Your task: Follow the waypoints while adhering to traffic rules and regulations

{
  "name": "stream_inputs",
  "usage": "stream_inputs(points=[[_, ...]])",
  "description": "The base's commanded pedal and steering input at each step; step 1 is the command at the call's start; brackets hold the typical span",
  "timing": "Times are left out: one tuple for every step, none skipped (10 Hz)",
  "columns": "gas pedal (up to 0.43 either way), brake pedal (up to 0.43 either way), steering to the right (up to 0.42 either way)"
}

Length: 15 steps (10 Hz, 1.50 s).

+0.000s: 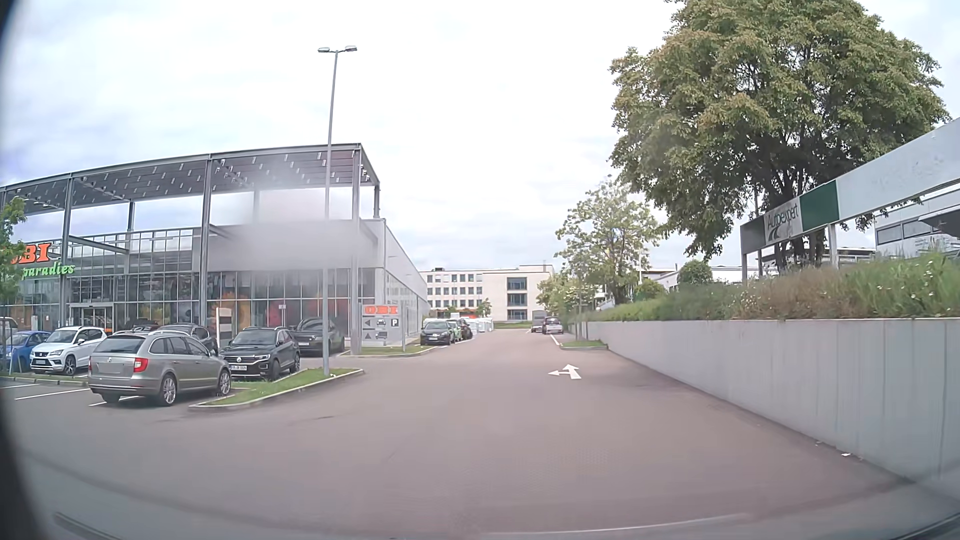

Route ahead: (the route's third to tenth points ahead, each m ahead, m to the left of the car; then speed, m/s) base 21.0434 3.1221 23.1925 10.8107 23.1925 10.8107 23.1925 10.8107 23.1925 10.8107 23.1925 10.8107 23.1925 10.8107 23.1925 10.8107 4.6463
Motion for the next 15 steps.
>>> stream_inputs(points=[[0.0, 0.134, -0.029], [0.0, 0.14, -0.029], [0.0, 0.134, -0.029], [0.0, 0.122, -0.029], [0.0, 0.116, -0.029], [0.0, 0.11, -0.028], [0.0, 0.091, -0.025], [0.0, 0.061, -0.021], [0.0, 0.0, -0.01], [0.0, 0.0, 0.002], [0.0, 0.0, 0.009], [0.0, 0.0, 0.011], [0.0, 0.0, 0.013], [0.0, 0.0, 0.017], [0.0, 0.0, 0.028]])
